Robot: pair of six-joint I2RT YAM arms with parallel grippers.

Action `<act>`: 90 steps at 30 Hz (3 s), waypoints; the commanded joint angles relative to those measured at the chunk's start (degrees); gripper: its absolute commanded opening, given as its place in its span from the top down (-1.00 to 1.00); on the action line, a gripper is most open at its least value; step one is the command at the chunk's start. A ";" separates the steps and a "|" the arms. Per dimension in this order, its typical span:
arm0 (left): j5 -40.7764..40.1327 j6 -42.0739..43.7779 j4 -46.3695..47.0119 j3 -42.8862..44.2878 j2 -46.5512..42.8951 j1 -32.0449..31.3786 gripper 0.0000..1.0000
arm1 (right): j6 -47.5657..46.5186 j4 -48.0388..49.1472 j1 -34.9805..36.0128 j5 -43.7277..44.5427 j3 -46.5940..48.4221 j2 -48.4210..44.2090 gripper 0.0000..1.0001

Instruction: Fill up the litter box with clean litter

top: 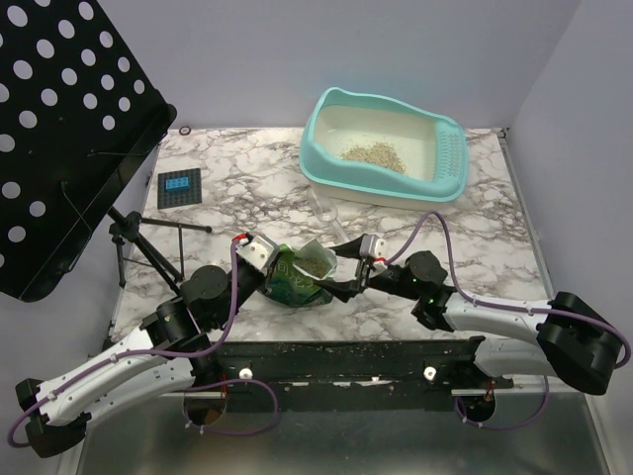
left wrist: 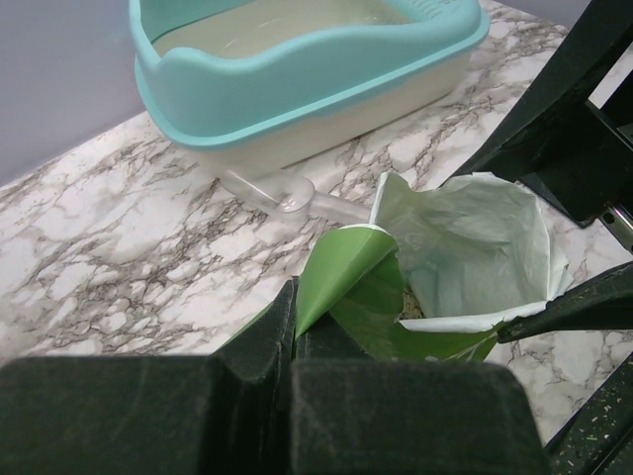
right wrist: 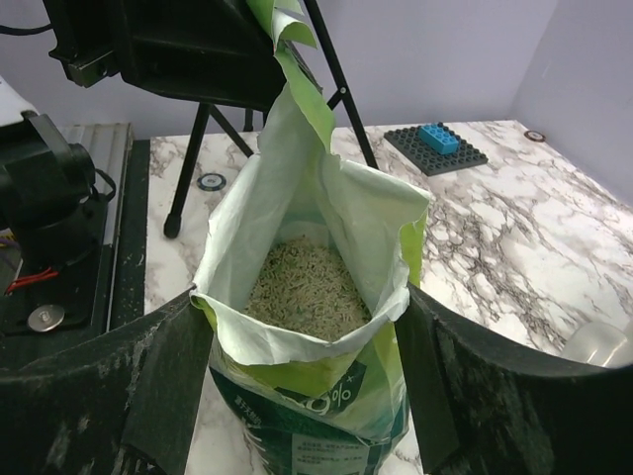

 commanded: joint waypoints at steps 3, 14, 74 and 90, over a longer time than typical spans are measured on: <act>-0.56 0.17 2.18 0.83 -0.95 0.32 1.00 | 0.49 6.86 -0.28 -1.14 -0.56 2.09 -0.49; -0.04 0.44 3.85 -0.14 -1.74 0.32 1.00 | 0.66 5.03 -1.33 4.04 -4.43 -3.52 0.99; 61.12 -33.64 74.40 -16.31 27.59 29.85 -0.71 | 21.06 -29.70 -19.18 -6.50 -9.79 -44.23 0.99; 70.81 -49.04 93.93 -13.06 45.80 32.32 -0.27 | 21.41 -29.78 -19.27 -5.10 -10.76 -45.20 0.99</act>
